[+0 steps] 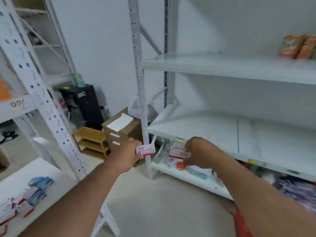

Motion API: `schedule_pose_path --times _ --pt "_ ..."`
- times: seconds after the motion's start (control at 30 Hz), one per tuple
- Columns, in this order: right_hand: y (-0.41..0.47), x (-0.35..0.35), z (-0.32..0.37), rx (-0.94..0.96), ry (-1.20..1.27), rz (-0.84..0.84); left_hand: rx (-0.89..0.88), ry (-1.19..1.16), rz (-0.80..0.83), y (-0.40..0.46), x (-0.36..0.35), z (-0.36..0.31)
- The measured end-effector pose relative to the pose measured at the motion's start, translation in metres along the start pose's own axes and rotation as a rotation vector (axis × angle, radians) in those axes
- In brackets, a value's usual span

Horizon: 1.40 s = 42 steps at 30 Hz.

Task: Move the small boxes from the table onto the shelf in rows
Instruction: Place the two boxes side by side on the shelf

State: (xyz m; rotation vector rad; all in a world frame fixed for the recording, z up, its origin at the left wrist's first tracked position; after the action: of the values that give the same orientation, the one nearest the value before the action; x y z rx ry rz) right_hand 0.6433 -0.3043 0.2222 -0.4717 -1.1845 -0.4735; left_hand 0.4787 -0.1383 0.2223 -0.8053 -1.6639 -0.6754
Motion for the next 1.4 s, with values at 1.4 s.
schedule_pose_path --times 1.4 --pt "0.233 0.339 -0.167 -0.192 -0.154 -0.357 -0.67 0.045 -0.198 0.44 0.177 -0.239"
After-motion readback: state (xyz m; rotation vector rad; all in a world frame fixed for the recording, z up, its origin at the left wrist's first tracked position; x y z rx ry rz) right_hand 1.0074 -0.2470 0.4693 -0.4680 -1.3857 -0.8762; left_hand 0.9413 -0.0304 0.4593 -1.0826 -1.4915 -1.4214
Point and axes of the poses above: each hand's wrist, its own y-axis towards the middle knuckle, its own x-axis out of the back of the hand, z = x × y, the point moved 8 cm from there along y, towards the middle knuckle, and after that the axes turned 8 degrees about y, right-handed, at the moved point
